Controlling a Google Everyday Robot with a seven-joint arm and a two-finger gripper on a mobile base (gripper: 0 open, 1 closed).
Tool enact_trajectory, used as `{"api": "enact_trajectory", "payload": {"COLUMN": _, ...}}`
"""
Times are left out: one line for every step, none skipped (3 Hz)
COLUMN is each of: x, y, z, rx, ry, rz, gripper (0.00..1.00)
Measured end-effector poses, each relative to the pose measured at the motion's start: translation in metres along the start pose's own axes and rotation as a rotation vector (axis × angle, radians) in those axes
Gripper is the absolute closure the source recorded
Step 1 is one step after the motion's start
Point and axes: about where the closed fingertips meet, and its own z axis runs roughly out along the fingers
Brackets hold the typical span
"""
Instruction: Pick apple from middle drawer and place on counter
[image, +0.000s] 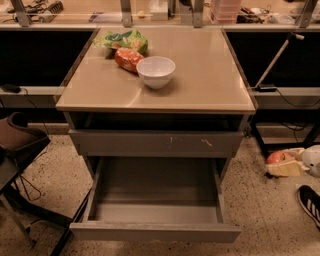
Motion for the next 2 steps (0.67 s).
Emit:
{"api": "enact_trajectory", "payload": {"x": -0.037, "y": 0.009, "z": -0.009, "rx": 0.028, "ry": -0.008, "rz": -0.078, "gripper": 1.00}}
{"api": "enact_trajectory", "payload": {"x": -0.079, "y": 0.064, "z": -0.042, "rx": 0.059, "ry": -0.034, "rz": -0.259, "gripper": 1.00}}
